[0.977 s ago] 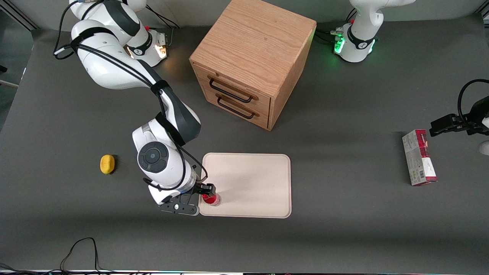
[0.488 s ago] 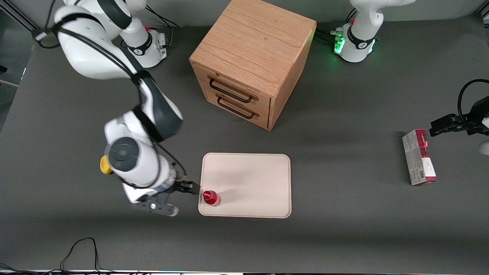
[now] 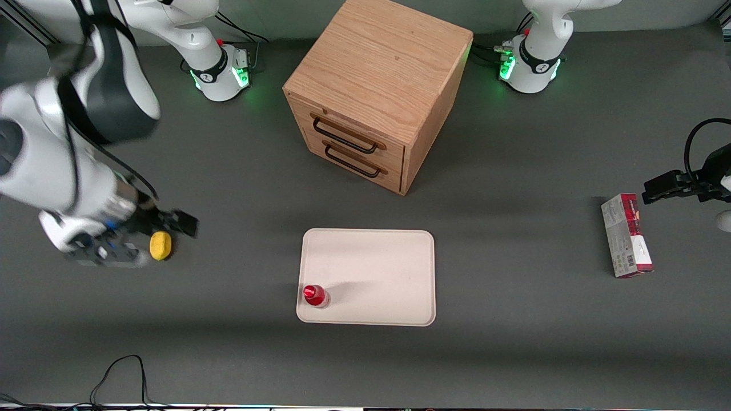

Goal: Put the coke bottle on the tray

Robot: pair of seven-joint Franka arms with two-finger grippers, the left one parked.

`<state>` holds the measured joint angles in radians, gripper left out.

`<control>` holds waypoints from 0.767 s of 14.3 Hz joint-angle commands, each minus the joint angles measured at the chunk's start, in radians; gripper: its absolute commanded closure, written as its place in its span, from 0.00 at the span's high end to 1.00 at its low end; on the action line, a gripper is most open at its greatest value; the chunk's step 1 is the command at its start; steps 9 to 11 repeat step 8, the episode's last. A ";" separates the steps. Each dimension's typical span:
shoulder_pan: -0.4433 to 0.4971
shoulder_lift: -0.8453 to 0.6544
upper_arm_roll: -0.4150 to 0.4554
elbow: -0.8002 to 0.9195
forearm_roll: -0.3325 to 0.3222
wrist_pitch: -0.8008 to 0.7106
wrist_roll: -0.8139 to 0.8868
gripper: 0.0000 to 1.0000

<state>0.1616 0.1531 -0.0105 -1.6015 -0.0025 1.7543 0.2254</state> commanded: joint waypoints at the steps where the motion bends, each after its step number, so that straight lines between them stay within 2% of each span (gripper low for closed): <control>1: 0.004 -0.271 -0.095 -0.257 0.035 0.027 -0.081 1.00; 4: -0.020 -0.394 -0.120 -0.345 0.032 0.005 -0.103 1.00; 11: -0.011 -0.399 -0.123 -0.339 0.015 -0.022 -0.103 1.00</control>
